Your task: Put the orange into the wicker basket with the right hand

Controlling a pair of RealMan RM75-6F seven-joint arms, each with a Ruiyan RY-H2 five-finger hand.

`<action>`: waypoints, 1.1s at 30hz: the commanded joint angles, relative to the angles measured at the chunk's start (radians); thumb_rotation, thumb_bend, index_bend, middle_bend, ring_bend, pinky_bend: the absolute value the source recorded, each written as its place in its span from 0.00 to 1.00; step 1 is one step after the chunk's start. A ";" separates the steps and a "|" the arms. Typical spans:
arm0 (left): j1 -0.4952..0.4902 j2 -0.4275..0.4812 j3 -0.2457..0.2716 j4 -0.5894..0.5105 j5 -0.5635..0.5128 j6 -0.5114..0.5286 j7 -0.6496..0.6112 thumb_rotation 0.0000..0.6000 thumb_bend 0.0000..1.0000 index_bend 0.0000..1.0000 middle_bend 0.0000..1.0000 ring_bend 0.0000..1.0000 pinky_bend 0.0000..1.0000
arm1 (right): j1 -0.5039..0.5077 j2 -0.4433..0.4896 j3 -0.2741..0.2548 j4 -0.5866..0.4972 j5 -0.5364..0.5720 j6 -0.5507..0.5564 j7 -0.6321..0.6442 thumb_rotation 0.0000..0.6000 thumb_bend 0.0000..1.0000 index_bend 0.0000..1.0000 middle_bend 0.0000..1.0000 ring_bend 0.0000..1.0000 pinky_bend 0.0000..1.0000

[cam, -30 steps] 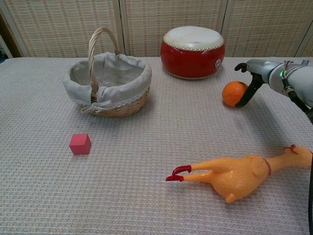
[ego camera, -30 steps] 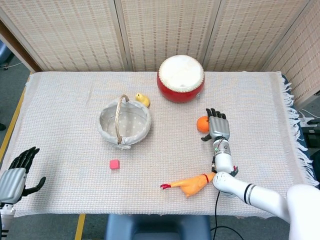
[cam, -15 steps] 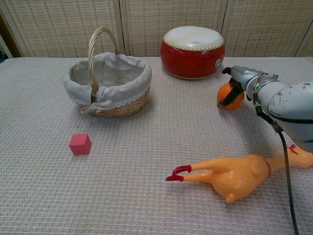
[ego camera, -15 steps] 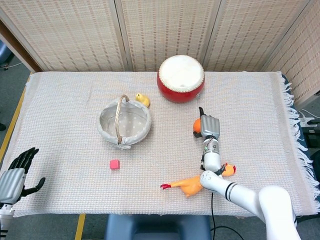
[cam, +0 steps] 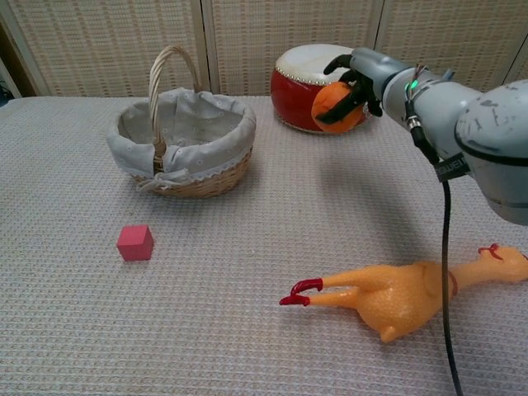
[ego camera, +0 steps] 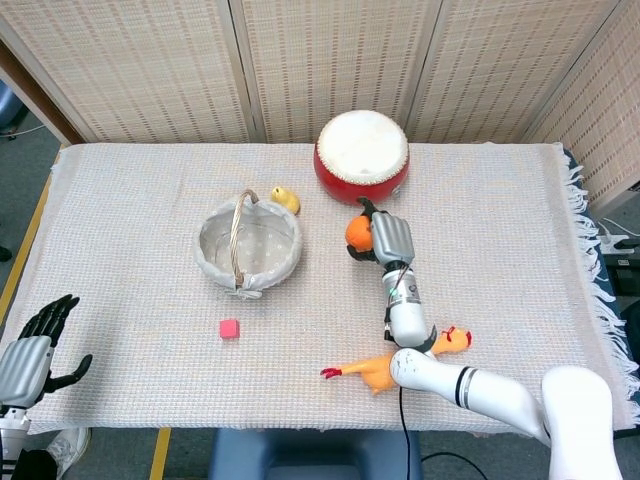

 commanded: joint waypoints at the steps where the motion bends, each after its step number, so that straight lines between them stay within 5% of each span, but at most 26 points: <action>1: 0.000 0.000 0.000 0.000 -0.001 0.000 0.001 1.00 0.34 0.00 0.00 0.00 0.10 | 0.053 -0.020 0.031 -0.033 -0.002 0.032 -0.032 1.00 0.30 0.18 0.67 0.69 0.85; 17: 0.006 0.009 0.000 -0.003 -0.008 0.000 -0.027 1.00 0.34 0.00 0.00 0.00 0.10 | 0.266 -0.228 0.081 0.114 -0.030 0.056 -0.064 1.00 0.30 0.27 0.65 0.57 0.71; 20: 0.007 0.011 0.000 -0.003 -0.009 0.000 -0.032 1.00 0.34 0.00 0.00 0.00 0.10 | 0.272 -0.234 0.068 0.125 0.008 0.021 -0.099 1.00 0.28 0.28 0.41 0.30 0.45; 21: 0.007 0.012 0.000 -0.003 -0.009 0.000 -0.034 1.00 0.34 0.00 0.00 0.00 0.10 | 0.273 -0.232 0.067 0.123 0.023 0.014 -0.114 1.00 0.25 0.19 0.24 0.15 0.31; 23: 0.008 0.014 0.001 -0.003 -0.008 0.000 -0.037 1.00 0.34 0.00 0.00 0.00 0.10 | 0.273 -0.228 0.066 0.118 0.050 0.008 -0.138 1.00 0.16 0.02 0.04 0.01 0.15; 26: 0.009 0.013 0.003 -0.003 -0.002 0.002 -0.040 1.00 0.34 0.00 0.00 0.00 0.10 | 0.269 -0.219 0.070 0.103 0.064 0.006 -0.140 1.00 0.07 0.00 0.00 0.00 0.04; 33: 0.008 0.010 0.002 -0.001 -0.003 0.001 -0.033 1.00 0.34 0.00 0.00 0.00 0.10 | 0.257 -0.204 0.075 0.083 0.023 0.025 -0.101 1.00 0.03 0.00 0.00 0.00 0.01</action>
